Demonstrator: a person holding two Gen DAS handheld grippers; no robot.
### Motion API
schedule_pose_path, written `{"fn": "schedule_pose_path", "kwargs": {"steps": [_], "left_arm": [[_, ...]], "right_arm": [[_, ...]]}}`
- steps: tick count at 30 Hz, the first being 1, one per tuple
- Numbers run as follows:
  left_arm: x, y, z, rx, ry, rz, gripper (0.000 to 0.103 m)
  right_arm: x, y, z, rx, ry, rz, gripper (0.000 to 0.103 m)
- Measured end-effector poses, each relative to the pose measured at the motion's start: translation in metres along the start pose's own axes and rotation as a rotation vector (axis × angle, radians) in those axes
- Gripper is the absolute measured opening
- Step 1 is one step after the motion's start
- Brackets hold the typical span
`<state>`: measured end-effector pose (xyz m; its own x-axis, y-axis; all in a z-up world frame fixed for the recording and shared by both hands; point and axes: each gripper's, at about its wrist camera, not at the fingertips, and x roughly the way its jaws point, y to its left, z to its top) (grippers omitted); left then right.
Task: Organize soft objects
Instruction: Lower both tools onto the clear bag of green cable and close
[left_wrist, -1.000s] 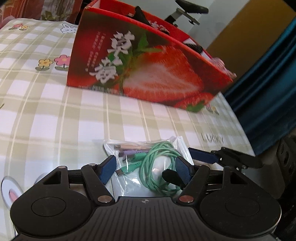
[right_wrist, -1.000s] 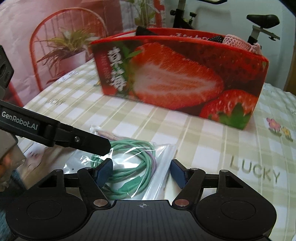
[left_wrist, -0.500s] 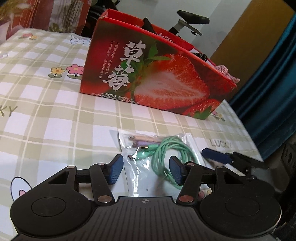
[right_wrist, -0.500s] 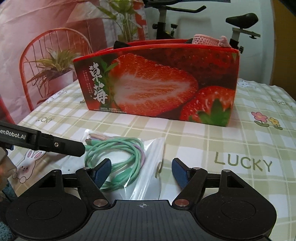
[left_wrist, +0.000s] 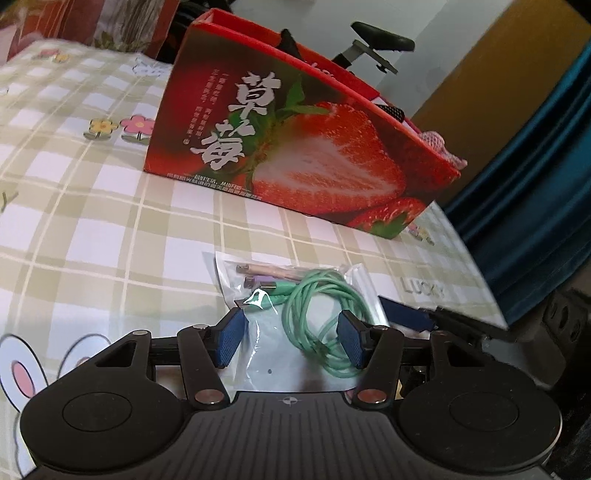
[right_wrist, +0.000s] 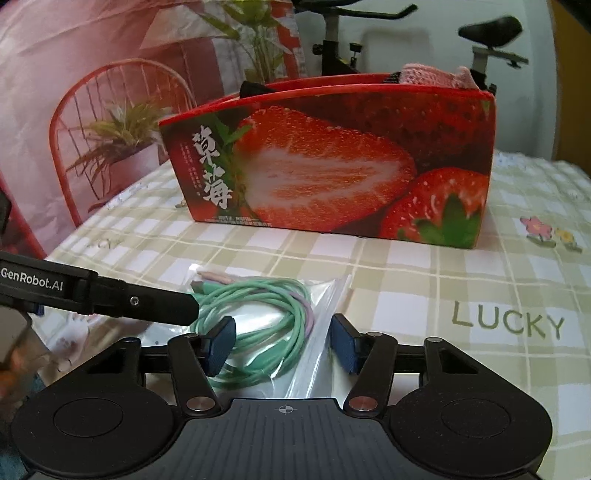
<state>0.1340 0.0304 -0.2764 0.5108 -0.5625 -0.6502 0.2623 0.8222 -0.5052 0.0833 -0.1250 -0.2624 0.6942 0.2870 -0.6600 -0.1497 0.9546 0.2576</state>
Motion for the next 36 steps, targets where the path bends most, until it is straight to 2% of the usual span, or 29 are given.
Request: {"fn": "schedule_pose_path", "kwargs": {"steps": [2, 5, 10, 15, 20, 23, 28, 36], "left_arm": [[-0.0003, 0.0025, 0.0, -0.023, -0.002, -0.012, 0.058], [-0.0005, 0.0019, 0.0, -0.025, -0.001, -0.013, 0.058], [-0.0002, 0.002, 0.0, -0.03, -0.002, -0.015, 0.058], [0.0003, -0.0024, -0.0008, 0.009, 0.001, 0.005, 0.058], [0.0008, 0.0009, -0.0002, -0.013, -0.004, -0.007, 0.058], [0.0, 0.0028, -0.0002, -0.031, -0.006, -0.014, 0.058], [-0.0054, 0.003, 0.0001, -0.036, -0.023, -0.009, 0.058], [-0.0073, 0.0012, 0.0014, -0.031, -0.023, -0.022, 0.058]], "right_arm": [[-0.0018, -0.0026, 0.0008, 0.032, -0.011, 0.022, 0.044], [-0.0023, -0.0006, 0.0016, 0.027, -0.011, 0.021, 0.042], [-0.003, -0.0064, 0.0014, 0.052, -0.005, 0.005, 0.027], [-0.0015, -0.0069, 0.0014, 0.048, 0.008, -0.005, 0.027], [-0.0011, -0.0066, 0.0021, 0.065, 0.009, -0.008, 0.025], [-0.0026, -0.0035, 0.0022, 0.065, 0.0, -0.022, 0.021], [-0.0081, -0.0046, 0.0026, 0.063, -0.032, -0.017, 0.004], [-0.0102, -0.0013, 0.0051, 0.047, -0.042, -0.016, 0.003]]}}
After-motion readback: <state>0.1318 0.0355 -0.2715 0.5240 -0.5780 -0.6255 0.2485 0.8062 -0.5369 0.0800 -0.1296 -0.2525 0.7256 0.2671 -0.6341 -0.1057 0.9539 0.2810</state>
